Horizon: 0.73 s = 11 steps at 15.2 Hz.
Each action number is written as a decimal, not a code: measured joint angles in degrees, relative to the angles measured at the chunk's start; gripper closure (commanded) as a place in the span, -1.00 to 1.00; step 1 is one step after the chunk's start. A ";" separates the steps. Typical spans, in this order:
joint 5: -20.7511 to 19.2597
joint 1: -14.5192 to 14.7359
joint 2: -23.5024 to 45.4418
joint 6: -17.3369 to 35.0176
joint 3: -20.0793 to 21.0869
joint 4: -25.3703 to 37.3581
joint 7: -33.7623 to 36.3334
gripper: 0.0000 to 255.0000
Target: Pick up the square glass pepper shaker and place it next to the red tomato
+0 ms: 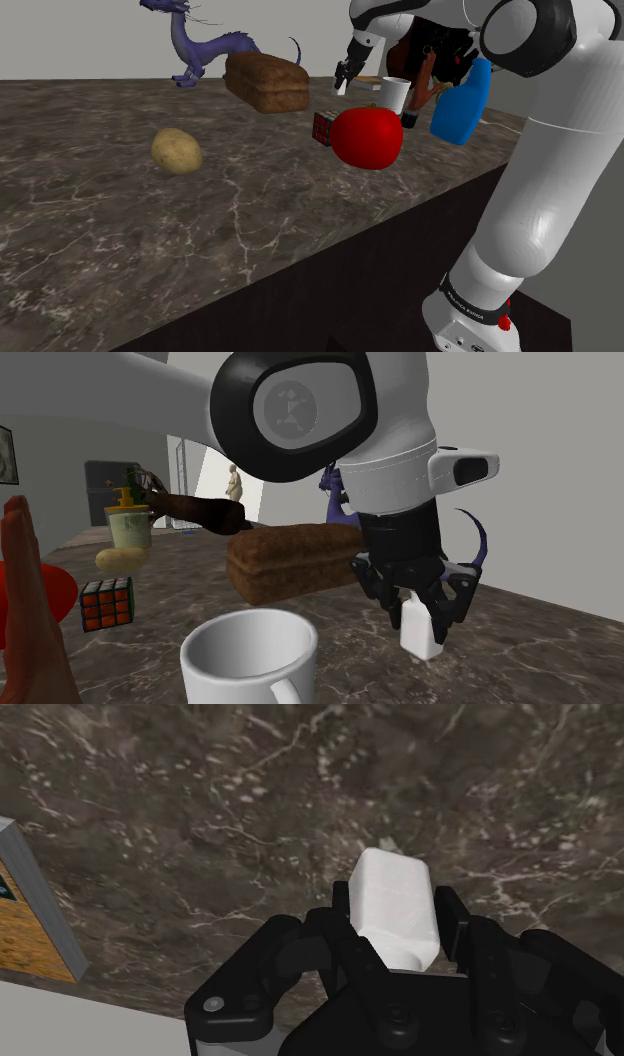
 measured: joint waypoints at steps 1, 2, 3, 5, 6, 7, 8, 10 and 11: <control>-0.09 0.02 -0.08 -0.34 0.00 0.25 0.11 1.00; -0.05 -0.03 0.12 -1.02 -0.02 1.12 0.16 1.00; -0.10 -0.05 0.13 -1.61 -0.04 1.73 0.25 1.00; -0.10 -0.13 0.46 -3.19 -0.08 3.64 0.46 1.00; -0.08 -0.24 0.47 -3.98 -0.15 4.41 0.39 1.00; -0.15 -0.24 0.48 -4.70 -0.16 5.16 0.56 1.00; -0.12 -0.29 0.70 -5.54 -0.18 6.22 0.67 1.00; -0.10 -0.34 1.09 -7.08 -0.19 8.15 0.93 1.00; -0.09 -0.45 1.18 -8.11 -0.25 9.25 0.95 1.00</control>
